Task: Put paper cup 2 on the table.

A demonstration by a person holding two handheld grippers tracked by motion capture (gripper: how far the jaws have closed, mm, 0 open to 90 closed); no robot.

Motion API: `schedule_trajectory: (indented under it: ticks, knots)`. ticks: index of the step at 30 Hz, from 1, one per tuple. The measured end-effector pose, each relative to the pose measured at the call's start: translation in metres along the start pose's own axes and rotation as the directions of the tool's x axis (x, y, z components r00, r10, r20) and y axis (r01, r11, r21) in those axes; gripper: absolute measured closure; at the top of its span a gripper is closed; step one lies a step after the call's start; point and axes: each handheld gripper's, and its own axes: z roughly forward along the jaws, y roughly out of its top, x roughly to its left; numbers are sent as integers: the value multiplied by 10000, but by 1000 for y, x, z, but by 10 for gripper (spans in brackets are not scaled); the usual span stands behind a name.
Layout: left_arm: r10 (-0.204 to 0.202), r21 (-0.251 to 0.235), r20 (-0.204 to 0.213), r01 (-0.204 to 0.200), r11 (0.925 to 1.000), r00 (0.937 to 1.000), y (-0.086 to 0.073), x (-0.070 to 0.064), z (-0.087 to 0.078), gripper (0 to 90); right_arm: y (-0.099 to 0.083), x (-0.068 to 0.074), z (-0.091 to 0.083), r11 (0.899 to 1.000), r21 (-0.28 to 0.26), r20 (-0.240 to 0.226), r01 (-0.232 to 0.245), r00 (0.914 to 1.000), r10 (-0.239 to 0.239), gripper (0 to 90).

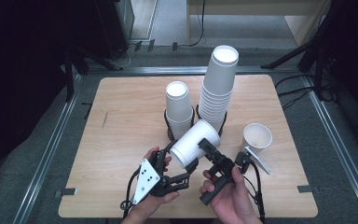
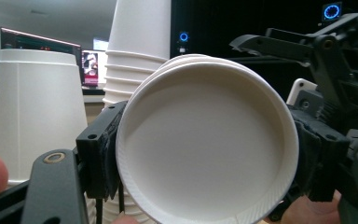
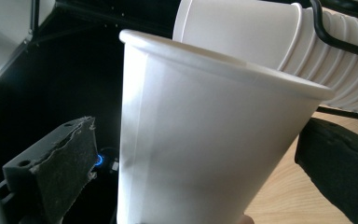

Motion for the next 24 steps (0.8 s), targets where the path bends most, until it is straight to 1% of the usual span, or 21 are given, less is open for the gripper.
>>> schedule_trajectory:
  ticks: [7,9,13,15,17,20,21,24]
  knots:
    - [138,145,246,-142,9998,9996,-3,-6,2,237,1,-3,1,9996,23,171,-294,9994,293,0]
    - [191,175,288,-196,9997,9994,-3,-7,2,237,1,-3,1,9994,-75,174,-345,9992,346,0]
    - [242,233,347,-250,9994,9991,-4,-9,3,237,4,-5,0,9963,-430,256,-747,9968,759,10]
    - [277,278,391,-288,9992,9989,-5,-10,3,237,4,-6,0,9966,-453,389,-691,9967,708,36]
    - [257,311,403,-270,9992,9989,-6,-10,3,238,4,-8,-1,9948,-490,465,-891,9947,914,63]
    - [276,388,463,-294,9988,9985,-7,-9,4,236,4,-11,-1,9901,-440,306,-1334,9904,1348,89]
    - [259,416,503,-280,9987,9984,-7,-8,4,235,4,-12,-1,9890,-451,291,-1409,9894,1423,93]
    - [94,578,679,-133,9982,9976,-7,-5,3,234,4,-14,-1,9882,-527,354,-1436,9887,1456,101]
